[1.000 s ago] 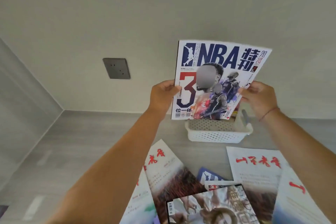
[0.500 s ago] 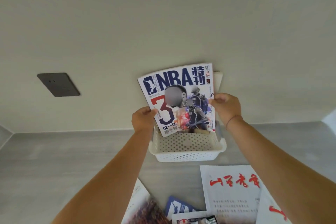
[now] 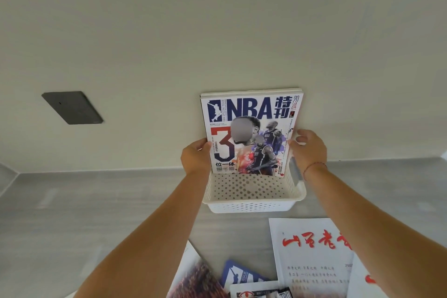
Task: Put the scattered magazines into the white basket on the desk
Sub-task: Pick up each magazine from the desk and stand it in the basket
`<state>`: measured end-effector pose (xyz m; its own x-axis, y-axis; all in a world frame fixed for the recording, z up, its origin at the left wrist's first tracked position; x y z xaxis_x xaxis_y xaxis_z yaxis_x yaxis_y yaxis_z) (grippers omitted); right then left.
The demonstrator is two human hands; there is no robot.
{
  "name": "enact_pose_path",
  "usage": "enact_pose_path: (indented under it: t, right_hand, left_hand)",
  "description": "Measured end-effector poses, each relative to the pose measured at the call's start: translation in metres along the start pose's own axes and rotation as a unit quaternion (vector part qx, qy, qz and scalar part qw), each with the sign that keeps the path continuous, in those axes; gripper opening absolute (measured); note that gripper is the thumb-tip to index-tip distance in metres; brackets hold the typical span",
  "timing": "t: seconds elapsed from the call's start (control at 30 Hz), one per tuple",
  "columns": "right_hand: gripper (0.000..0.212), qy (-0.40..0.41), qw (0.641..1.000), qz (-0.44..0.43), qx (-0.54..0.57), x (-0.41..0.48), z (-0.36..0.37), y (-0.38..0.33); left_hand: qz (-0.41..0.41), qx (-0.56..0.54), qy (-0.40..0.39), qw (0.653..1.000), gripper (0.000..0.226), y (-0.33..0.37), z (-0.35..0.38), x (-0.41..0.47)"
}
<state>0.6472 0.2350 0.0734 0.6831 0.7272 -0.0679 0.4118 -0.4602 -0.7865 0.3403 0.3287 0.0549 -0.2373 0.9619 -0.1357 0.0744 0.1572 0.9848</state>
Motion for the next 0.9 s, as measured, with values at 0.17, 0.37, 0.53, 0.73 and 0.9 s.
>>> enact_pose_path:
  t: [0.17,0.37,0.53,0.73,0.9]
  right_hand:
    - [0.024,-0.007,0.996,-0.047,-0.081,-0.002,0.006,-0.016]
    - [0.026,-0.027,0.995,-0.04,-0.086,-0.001,0.01,-0.012]
    - [0.049,-0.021,0.997,-0.035,-0.06,-0.017,0.003,-0.004]
    - [0.038,0.04,0.992,-0.109,-0.048,-0.103,0.01,-0.012]
    - [0.032,-0.14,0.978,-0.144,-0.057,-0.226,0.101,-0.005]
  left_hand:
    - [0.011,0.023,-0.009,1.0,0.021,0.002,0.002,0.003]
    - [0.018,0.028,-0.016,0.999,0.018,0.006,0.001,0.003]
    - [-0.011,0.031,-0.023,0.999,0.036,-0.004,-0.023,-0.014]
    - [-0.026,0.052,-0.008,0.998,0.033,-0.049,-0.116,-0.054]
    - [-0.078,0.138,0.046,0.986,0.029,-0.111,-0.247,-0.113]
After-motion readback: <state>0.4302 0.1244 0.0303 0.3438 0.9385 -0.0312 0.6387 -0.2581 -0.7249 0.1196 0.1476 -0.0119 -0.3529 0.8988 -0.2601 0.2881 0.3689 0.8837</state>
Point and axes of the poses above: each hand's wrist, its own x-axis towards the middle knuckle, its own z-axis out of the palm, y = z × x, the point moved 9 cm from there along x, towards the middle knuckle, and after that the axes turned 10 degrees about -x, right-handed, at the moved point
